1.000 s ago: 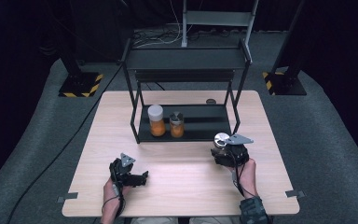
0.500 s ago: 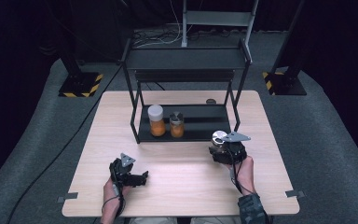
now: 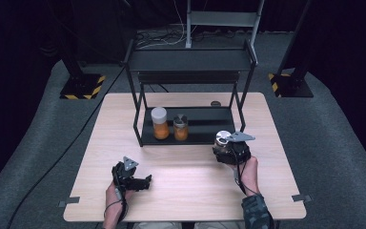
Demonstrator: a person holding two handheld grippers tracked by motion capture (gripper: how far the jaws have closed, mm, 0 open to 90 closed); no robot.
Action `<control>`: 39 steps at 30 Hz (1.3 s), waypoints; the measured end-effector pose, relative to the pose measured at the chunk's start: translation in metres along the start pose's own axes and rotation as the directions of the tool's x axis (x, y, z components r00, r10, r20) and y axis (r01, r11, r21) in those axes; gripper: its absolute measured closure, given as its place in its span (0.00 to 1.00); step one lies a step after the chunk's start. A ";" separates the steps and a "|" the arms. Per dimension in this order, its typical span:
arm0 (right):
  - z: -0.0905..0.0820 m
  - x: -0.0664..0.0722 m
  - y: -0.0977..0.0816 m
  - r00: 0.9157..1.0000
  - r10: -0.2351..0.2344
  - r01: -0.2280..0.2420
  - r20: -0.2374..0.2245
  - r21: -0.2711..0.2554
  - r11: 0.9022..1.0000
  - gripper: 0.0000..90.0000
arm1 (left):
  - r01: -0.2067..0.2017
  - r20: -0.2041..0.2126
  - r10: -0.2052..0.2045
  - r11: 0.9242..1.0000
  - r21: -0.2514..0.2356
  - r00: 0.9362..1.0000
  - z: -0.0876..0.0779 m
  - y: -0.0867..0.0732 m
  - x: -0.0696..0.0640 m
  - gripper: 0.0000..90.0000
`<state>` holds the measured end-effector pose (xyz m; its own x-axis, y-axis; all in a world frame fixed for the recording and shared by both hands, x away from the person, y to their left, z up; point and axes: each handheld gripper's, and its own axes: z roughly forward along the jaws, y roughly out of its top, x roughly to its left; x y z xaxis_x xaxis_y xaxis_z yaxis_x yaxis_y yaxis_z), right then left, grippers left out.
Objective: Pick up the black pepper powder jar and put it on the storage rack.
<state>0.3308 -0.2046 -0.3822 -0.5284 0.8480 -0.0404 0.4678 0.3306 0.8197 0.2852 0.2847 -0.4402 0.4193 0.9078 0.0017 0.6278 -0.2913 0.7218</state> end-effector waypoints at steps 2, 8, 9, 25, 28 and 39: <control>0.001 -0.001 0.000 1.000 0.001 -0.001 -0.002 0.001 1.000 0.34 | 0.000 0.000 0.000 1.000 0.000 1.000 0.000 0.000 0.000 0.00; 0.003 -0.001 0.003 1.000 0.001 -0.001 -0.002 0.004 1.000 0.34 | 0.000 0.000 0.000 1.000 0.000 1.000 0.000 0.000 0.000 0.00; 0.004 -0.001 0.004 1.000 0.001 -0.001 0.000 0.005 1.000 0.34 | 0.000 0.000 0.000 1.000 0.000 1.000 0.000 0.000 0.000 0.00; 0.007 -0.004 0.011 1.000 0.003 -0.003 0.000 0.001 1.000 0.34 | 0.000 0.000 0.000 1.000 0.000 1.000 0.000 0.000 0.000 0.00; 0.008 -0.003 0.013 1.000 0.001 -0.001 0.001 0.003 1.000 0.34 | 0.000 0.000 0.000 1.000 0.000 1.000 0.000 0.000 0.000 0.00; 0.010 -0.003 0.016 1.000 -0.001 0.001 -0.004 0.000 1.000 0.34 | 0.000 0.000 0.000 1.000 0.000 1.000 0.000 0.000 0.000 0.00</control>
<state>0.3473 -0.1978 -0.3746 -0.5316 0.8461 -0.0395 0.4668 0.3315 0.8199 0.2852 0.2847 -0.4402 0.4194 0.9078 0.0018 0.6277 -0.2915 0.7218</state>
